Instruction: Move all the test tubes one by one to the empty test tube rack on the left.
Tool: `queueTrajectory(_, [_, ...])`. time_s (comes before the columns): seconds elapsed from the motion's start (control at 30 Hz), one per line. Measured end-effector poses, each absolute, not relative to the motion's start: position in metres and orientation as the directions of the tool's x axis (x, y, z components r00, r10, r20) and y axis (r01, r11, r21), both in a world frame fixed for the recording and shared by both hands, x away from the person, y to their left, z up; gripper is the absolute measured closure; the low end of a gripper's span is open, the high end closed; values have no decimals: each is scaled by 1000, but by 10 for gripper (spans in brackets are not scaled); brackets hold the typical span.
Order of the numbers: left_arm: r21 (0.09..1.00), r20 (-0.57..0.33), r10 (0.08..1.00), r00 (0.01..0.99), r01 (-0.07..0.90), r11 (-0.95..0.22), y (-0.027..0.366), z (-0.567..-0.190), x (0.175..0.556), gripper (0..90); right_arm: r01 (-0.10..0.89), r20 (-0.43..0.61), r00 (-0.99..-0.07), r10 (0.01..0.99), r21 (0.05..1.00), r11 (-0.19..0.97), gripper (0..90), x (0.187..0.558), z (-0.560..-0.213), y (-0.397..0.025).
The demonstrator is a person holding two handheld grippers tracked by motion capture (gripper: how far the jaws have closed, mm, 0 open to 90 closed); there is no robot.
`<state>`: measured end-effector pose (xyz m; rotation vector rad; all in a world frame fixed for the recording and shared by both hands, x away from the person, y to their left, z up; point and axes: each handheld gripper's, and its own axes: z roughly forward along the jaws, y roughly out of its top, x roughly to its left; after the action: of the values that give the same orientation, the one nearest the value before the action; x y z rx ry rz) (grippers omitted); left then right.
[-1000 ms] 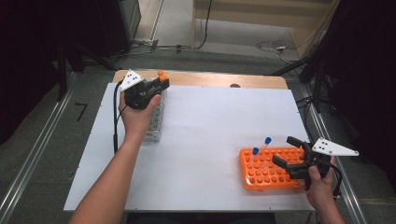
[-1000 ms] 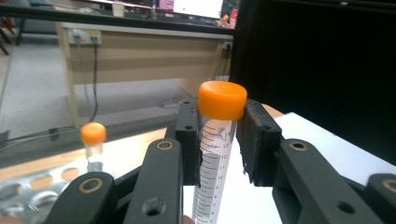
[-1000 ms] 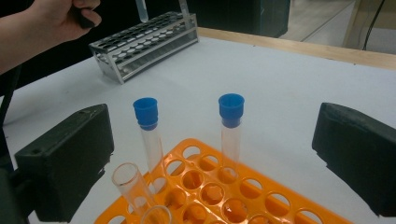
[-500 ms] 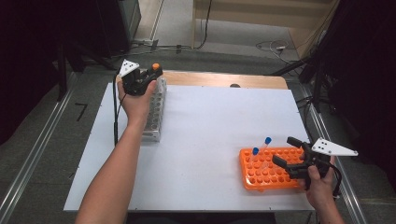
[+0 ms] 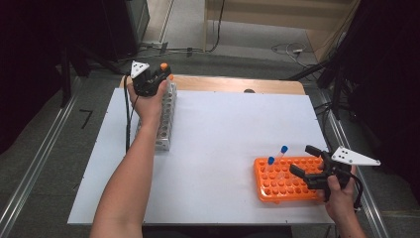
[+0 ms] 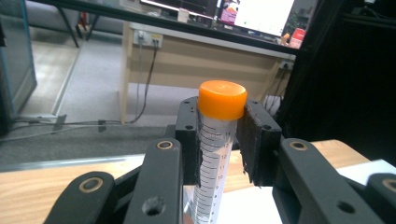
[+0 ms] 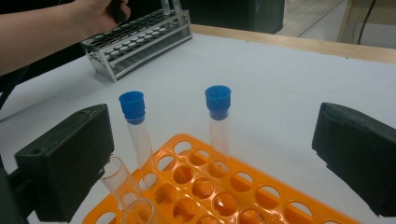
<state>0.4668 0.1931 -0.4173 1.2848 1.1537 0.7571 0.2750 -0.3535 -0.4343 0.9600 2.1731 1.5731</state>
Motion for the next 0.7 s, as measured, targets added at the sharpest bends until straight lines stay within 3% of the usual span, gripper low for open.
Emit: queueTrajectory(0.7, [965,-130,954,270,254,60,183,-428,471,714,345,144,-734,664,921,182,0,275,-435,-352])
